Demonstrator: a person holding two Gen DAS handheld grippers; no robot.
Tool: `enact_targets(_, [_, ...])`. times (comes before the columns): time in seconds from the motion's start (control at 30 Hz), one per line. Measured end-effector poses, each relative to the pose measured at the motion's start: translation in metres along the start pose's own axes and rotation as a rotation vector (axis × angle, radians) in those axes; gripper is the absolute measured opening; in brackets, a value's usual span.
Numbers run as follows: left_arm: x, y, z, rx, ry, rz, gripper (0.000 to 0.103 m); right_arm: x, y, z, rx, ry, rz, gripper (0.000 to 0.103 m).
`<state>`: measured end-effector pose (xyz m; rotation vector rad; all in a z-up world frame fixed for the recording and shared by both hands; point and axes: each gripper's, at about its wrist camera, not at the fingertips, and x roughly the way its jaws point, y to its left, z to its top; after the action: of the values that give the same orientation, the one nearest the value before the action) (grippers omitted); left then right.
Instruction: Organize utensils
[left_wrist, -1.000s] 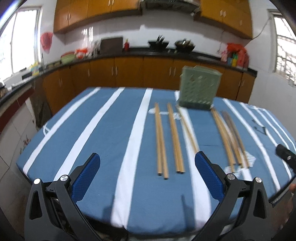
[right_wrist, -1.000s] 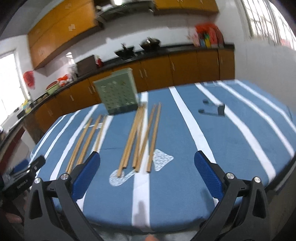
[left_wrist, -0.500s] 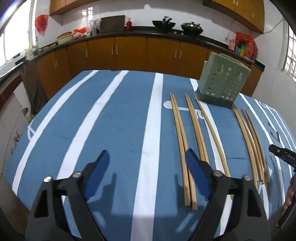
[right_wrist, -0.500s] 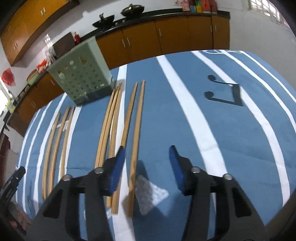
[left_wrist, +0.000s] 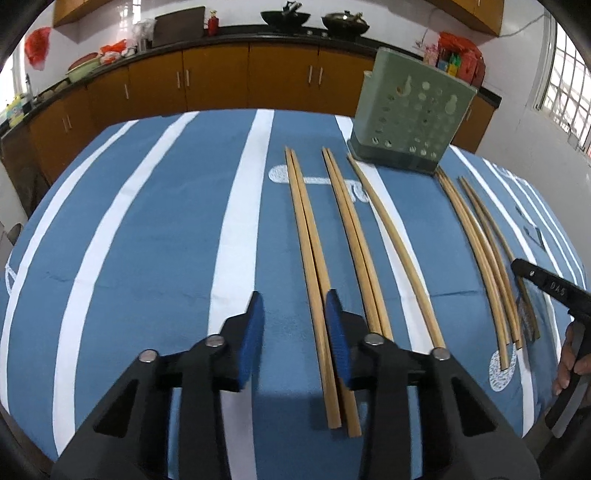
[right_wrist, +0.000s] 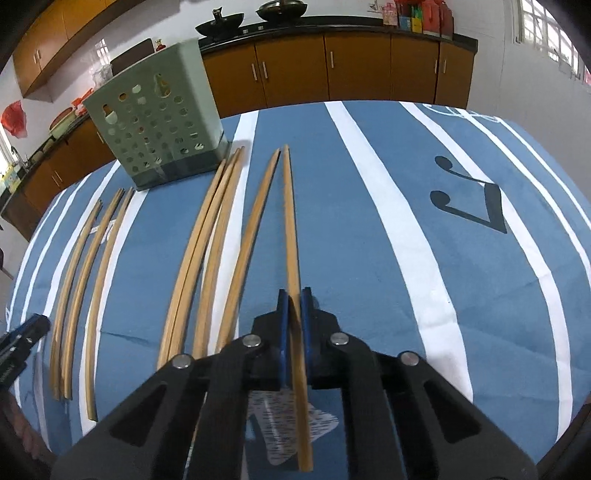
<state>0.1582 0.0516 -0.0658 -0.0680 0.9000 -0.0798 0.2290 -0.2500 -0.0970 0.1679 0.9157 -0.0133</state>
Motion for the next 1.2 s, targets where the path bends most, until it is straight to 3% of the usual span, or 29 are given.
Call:
enact_targets(0.33, [0.01,-0.013,0.0,0.072,0.033,0.028,0.026,0.001,0.008,0.0,-0.029,-0.002,-0.011,0.012])
enact_targets(0.5, [0.02,-0.011,0.012,0.087,0.033,0.072,0.008,0.006,0.01,0.006,-0.058,-0.003,-0.022,0.008])
enact_targets(0.67, [0.036,0.01,0.033,0.059,0.024,0.109,0.008,0.018,-0.001,0.021,-0.028,-0.009,-0.03,0.008])
enact_targets(0.8, [0.045,0.025,0.046,0.029,-0.002,0.081,0.008,0.028,-0.01,0.029,-0.007,-0.045,-0.043,0.008])
enact_targets(0.93, [0.046,0.033,0.047,-0.005,-0.015,0.036,0.008,0.031,-0.011,0.029,-0.02,-0.064,-0.053,0.008])
enact_targets(1.2, [0.04,0.034,0.041,0.0,-0.013,0.028,0.008,0.025,-0.011,0.021,-0.024,-0.05,-0.039,0.011])
